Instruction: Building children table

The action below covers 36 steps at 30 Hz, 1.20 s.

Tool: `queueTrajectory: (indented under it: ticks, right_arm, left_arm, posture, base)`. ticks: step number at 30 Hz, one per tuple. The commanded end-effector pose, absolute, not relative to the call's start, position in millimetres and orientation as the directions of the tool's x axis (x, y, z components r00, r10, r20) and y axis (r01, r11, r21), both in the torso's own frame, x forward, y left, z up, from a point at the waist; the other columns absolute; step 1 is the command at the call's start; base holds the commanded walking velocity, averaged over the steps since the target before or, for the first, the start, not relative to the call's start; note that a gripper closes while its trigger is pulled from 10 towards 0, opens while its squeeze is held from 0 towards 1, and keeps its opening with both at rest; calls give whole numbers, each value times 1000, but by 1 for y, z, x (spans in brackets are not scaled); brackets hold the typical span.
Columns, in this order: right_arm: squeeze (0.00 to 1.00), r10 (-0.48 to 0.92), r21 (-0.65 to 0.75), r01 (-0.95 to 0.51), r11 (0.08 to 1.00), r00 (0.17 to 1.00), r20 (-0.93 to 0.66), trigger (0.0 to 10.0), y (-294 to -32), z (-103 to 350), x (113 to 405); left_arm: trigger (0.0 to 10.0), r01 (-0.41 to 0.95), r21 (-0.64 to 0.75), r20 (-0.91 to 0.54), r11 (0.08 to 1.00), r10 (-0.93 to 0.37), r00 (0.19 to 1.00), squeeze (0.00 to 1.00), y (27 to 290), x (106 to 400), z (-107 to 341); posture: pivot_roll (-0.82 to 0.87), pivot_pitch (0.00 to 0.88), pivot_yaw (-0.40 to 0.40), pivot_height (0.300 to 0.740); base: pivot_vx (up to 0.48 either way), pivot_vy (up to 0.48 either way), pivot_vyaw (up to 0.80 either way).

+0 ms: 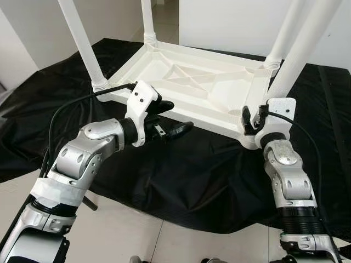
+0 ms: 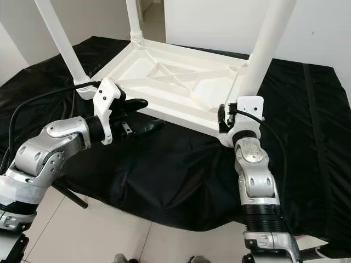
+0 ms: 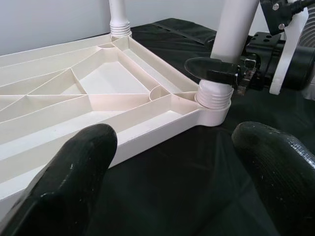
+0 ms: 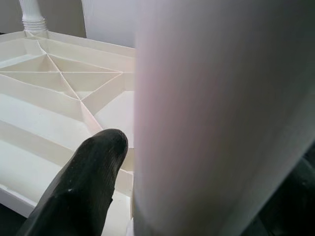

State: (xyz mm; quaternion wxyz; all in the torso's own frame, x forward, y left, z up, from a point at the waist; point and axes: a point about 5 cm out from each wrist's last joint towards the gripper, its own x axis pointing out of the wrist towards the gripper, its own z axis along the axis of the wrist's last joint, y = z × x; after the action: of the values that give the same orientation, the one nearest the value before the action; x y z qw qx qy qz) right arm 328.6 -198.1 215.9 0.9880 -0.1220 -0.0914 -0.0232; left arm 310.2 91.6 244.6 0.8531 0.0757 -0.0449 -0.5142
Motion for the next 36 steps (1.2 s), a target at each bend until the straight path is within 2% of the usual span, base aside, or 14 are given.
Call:
queueTrajectory:
  ticks: [1, 11, 17, 18, 21, 22, 23, 24, 26, 27, 28, 36]
  right_arm:
    - [0, 8, -240, 34, 970, 985, 174, 10000, -196, 214, 329]
    - [0, 148, -195, -126, 973, 983, 105, 10000, -208, 215, 337]
    - [0, 182, -199, -159, 967, 978, 104, 10000, -210, 218, 340]
    - [0, 190, -209, -165, 964, 976, 105, 9490, -210, 219, 341]
    - [0, 194, -217, -168, 962, 975, 105, 9333, -211, 220, 342]
    - [0, 203, -226, -176, 958, 973, 105, 5569, -211, 221, 342]
    - [0, 203, -226, -176, 958, 973, 105, 5569, -211, 221, 342]
    - [0, 208, -230, -180, 956, 973, 103, 4471, -211, 221, 342]
    - [0, 208, -230, -180, 956, 973, 103, 4471, -211, 221, 342]
    - [0, 212, -233, -185, 955, 972, 101, 627, -211, 221, 343]
    - [0, 218, -229, -192, 954, 971, 97, 0, -211, 220, 343]
    - [0, 229, -207, -211, 955, 971, 68, 0, -211, 215, 342]
  left_arm:
    - [10000, 889, 182, -17, 419, -903, 429, 0, 93, 307, 245]
    - [10000, 891, 181, -18, 417, -904, 426, 0, 93, 307, 245]
    - [10000, 891, 181, -19, 417, -904, 427, 0, 93, 307, 246]
    - [10000, 891, 181, -19, 417, -904, 427, 0, 93, 307, 246]
    - [10000, 891, 180, -20, 417, -904, 427, 0, 93, 307, 246]
    - [10000, 891, 180, -21, 418, -904, 428, 0, 93, 307, 245]
    - [10000, 891, 180, -21, 418, -904, 428, 0, 93, 307, 245]
    - [10000, 891, 179, -21, 418, -903, 428, 0, 93, 307, 245]
    - [10000, 891, 179, -21, 418, -903, 428, 0, 93, 307, 245]
    - [10000, 890, 180, -21, 418, -903, 429, 0, 93, 307, 245]
    - [10000, 890, 179, -20, 418, -903, 428, 0, 93, 307, 246]
    - [10000, 891, 181, -21, 417, -904, 428, 0, 93, 307, 246]
  posture:
    - [-112, 134, 94, 740]
    - [-113, 139, 99, 740]
    - [-107, 140, 100, 740]
    - [-107, 140, 100, 740]
    - [-107, 140, 100, 740]
    - [-107, 140, 100, 740]
    - [-107, 140, 100, 740]
    - [-107, 140, 100, 740]
    - [-107, 140, 100, 740]
    - [-107, 140, 100, 740]
    - [-107, 140, 100, 740]
    - [-107, 141, 98, 740]
  base:
    - [0, 0, 0]
    - [0, 0, 0]
    - [0, 0, 0]
    - [0, 0, 0]
    - [0, 0, 0]
    - [0, 0, 0]
    - [0, 0, 0]
    - [0, 0, 0]
    - [0, 0, 0]
    - [0, 0, 0]
    - [0, 0, 0]
    - [0, 0, 0]
